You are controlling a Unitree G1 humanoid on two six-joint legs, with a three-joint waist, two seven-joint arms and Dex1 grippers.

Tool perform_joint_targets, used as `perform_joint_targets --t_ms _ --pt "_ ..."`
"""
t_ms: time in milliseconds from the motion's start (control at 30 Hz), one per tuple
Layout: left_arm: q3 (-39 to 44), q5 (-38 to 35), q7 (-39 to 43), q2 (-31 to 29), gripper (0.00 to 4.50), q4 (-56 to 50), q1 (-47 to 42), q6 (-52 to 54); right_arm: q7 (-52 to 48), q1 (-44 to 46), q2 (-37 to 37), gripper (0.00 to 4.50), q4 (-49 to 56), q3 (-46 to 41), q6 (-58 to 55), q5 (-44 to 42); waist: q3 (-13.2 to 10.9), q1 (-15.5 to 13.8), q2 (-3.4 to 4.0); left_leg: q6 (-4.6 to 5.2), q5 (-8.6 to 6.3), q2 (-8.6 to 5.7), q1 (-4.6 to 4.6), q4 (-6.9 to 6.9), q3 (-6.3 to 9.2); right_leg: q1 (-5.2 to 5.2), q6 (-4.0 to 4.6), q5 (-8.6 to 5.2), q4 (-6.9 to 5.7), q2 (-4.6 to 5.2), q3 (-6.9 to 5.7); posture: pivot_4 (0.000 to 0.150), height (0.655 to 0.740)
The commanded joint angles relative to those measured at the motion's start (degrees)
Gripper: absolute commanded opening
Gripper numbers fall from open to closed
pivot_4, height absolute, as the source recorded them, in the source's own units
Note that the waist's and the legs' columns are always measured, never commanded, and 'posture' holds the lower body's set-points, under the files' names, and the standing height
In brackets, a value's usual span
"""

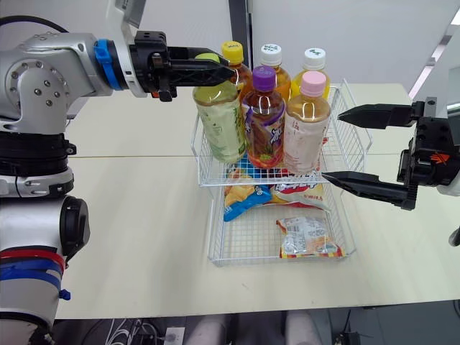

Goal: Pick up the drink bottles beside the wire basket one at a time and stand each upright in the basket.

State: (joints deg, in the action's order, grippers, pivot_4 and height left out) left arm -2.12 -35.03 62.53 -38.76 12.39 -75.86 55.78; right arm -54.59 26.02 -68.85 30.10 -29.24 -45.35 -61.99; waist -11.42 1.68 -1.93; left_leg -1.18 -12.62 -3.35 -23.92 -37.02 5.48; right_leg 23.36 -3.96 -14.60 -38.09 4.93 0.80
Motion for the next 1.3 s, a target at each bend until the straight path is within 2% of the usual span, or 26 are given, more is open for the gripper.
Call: perform_joint_targets --t_ms 33,300,333,633,867,1000,1133,1233,1300 --pt "1.21 0.55 0.44 -0.08 1.72 -0.68 -1.85 -1.94 0.82 1.0 -0.55 4.5 0.43 -1.42 0.6 -0.36 0.0 -0.02 0.0 0.0 0.0 0.0 0.0 0.0 0.0 0.0 0.0 0.0 0.0 0.0 0.0 0.15 0.74" --pt "1.43 0.42 1.97 -0.17 4.32 -1.06 -1.6 -2.76 1.45 0.84 -0.29 4.5 0.76 -1.17 0.74 -0.34 0.0 -0.01 0.0 0.0 0.0 0.0 0.02 -0.01 -0.01 -0.01 0.0 0.0 0.0 0.0 0.01 0.15 0.74" --pt "1.72 0.1 2.29 -0.36 4.47 -1.13 -1.7 -2.49 1.49 0.84 -0.28 4.5 0.76 -1.15 0.76 -0.34 0.0 -0.01 0.0 0.0 0.0 0.0 0.02 0.0 -0.01 -0.01 0.0 0.0 0.0 0.0 0.0 0.15 0.74" --pt "7.17 -3.05 1.66 -4.92 4.47 -2.34 -3.0 1.25 1.12 0.44 -0.74 4.5 0.27 -1.8 1.07 0.83 0.0 0.12 0.0 0.0 0.0 0.01 0.02 0.0 -0.01 -0.01 0.0 0.0 -0.01 -0.01 0.01 0.15 0.74" --pt "9.6 -1.05 0.81 -13.09 4.47 -3.64 0.77 -0.34 -0.92 0.4 -1.12 4.5 -1.78 -1.99 2.59 3.78 0.01 0.05 0.01 0.0 0.0 0.0 0.04 -0.01 -0.01 -0.03 0.0 0.0 -0.02 -0.01 0.0 0.15 0.74" --pt "11.18 3.74 -2.47 -18.7 4.47 -5.4 8.36 -4.8 -2.77 1.02 -1.68 4.5 -5.61 -2.34 4.93 7.11 0.01 0.09 0.02 0.0 0.0 0.01 0.08 0.01 -0.04 -0.03 0.0 0.0 -0.03 0.0 0.04 0.15 0.74" --pt "14.78 9.68 -4.51 -22.4 4.47 -6.81 21.96 -16.67 -2.89 1.1 -0.66 4.5 -11.67 -2.98 9.55 12.74 0.03 0.15 0.05 0.0 0.0 0.03 0.12 0.03 -0.11 -0.02 0.01 0.0 -0.03 0.0 0.1 0.15 0.74" --pt "19.04 14.01 -10.52 -20.24 4.47 -7.93 34.09 -25.2 0.11 2.52 1.56 4.5 -17.56 -3.63 14.11 17.26 0.04 -0.03 0.06 0.0 0.0 0.03 0.13 0.03 -0.13 -0.02 0.02 0.01 0.01 0.03 0.13 0.15 0.74" --pt "20.87 14.99 -14.56 -17.91 4.47 -8.99 37.65 -27.72 -0.37 1.21 1.88 4.5 -19.64 -3.88 16.32 20.14 0.04 -0.23 0.05 0.0 0.0 0.03 0.1 0.02 -0.12 -0.01 0.03 0.02 0.0 0.06 0.11 0.15 0.74"
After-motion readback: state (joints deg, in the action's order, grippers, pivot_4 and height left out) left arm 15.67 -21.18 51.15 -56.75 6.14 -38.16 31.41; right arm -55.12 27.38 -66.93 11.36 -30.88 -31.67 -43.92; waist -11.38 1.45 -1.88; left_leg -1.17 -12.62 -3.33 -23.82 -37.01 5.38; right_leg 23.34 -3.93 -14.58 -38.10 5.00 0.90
